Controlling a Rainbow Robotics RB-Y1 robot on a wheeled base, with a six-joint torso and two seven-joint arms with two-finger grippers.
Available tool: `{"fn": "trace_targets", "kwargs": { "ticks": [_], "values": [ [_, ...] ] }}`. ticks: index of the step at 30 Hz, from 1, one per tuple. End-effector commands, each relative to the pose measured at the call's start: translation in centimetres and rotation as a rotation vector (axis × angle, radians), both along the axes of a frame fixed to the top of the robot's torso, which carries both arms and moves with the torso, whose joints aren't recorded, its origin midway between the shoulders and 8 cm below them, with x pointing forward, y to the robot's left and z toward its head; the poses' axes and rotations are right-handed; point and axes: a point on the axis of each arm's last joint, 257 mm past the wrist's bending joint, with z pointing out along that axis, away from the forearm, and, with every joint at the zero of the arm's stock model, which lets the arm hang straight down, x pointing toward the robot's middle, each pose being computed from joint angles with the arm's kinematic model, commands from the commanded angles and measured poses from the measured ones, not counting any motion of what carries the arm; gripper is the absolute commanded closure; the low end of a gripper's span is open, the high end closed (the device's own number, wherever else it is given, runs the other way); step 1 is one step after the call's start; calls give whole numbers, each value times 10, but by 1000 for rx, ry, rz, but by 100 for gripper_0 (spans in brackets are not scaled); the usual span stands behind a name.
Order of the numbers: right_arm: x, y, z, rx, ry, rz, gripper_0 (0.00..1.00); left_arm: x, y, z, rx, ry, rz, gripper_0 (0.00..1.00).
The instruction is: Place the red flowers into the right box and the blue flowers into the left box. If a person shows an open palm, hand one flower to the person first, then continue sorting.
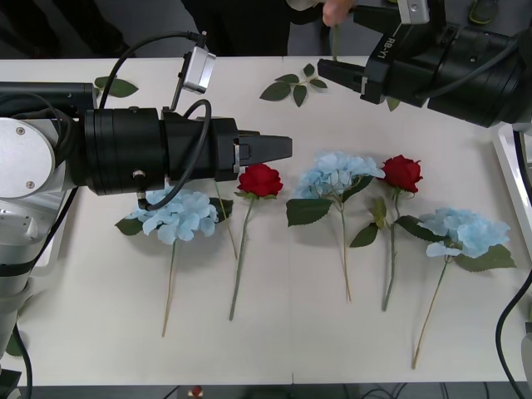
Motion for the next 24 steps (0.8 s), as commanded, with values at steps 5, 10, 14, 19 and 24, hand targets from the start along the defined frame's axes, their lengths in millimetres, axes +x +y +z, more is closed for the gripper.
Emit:
{"fn": "trace_targets", "kwargs": {
  "ticks": [5, 10, 14, 19, 24],
  "values": [
    [-13, -3, -6, -9, 5, 31, 0, -7, -2, 10, -4, -48, -14, 0],
    [-18, -21, -20, -27, 47, 32, 0, -7, -2, 11, -5, -49, -12, 0],
    [-27, -40, -40, -68, 128, 37, 0, -1, 5, 3, 32, -58, 11, 0],
    [-36, -65, -70, -112, 314, 10, 0, 13, 28, -21, 129, -43, 79, 0],
    [-39, -96, -102, -149, 541, -88, 0, 23, 60, -53, 193, 61, 175, 0]
  ]
}}
